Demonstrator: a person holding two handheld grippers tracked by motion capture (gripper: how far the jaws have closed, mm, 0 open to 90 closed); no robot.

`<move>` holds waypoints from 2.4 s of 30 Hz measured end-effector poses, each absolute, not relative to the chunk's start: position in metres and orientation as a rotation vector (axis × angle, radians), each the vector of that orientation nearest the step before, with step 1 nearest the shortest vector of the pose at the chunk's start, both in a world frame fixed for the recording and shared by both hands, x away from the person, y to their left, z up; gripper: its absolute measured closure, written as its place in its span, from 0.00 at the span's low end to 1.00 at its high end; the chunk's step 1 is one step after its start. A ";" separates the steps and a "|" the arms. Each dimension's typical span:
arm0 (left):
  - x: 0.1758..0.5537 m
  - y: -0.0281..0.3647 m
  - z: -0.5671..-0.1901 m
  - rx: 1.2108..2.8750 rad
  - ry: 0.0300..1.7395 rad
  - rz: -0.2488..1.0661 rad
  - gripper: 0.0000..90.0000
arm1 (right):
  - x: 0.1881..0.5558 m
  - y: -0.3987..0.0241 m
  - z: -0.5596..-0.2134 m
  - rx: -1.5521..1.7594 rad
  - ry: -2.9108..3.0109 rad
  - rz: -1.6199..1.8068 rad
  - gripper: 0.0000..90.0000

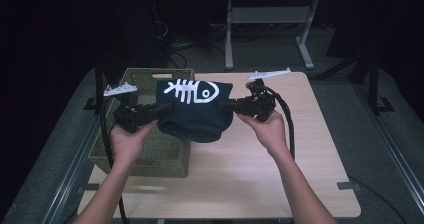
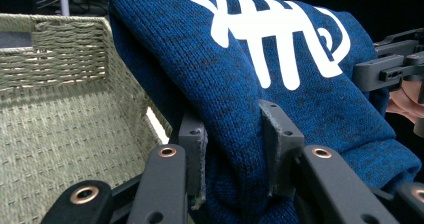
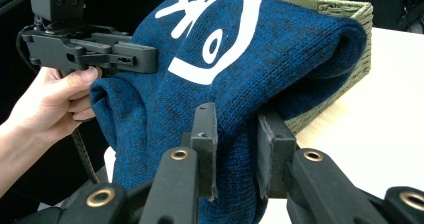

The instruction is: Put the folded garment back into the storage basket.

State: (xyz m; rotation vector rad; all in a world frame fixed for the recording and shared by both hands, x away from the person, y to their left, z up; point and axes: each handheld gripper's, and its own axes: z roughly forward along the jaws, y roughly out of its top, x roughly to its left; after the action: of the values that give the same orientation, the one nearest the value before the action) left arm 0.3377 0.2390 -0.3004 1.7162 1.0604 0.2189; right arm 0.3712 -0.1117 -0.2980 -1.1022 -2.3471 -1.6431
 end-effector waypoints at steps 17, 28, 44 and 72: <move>0.339 0.266 -0.306 1.696 1.109 0.214 0.75 | 0.380 -0.084 -0.301 -1.081 -2.354 -1.613 0.81; 0.340 0.291 -0.308 1.681 1.150 0.228 0.75 | 0.388 -0.057 -0.306 -1.059 -2.345 -1.613 0.81; 0.338 0.318 -0.311 1.655 1.207 0.260 0.75 | 0.396 -0.024 -0.312 -1.048 -2.339 -1.603 0.81; 0.340 0.354 -0.332 1.649 1.306 0.299 0.74 | 0.404 0.027 -0.335 -1.045 -2.364 -1.542 0.81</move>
State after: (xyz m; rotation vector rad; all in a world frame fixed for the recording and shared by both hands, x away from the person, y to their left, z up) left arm 0.3397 0.3543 -0.3324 1.6489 1.3057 0.2987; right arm 0.4045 0.0270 -0.3353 -1.0451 -2.3644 -1.5420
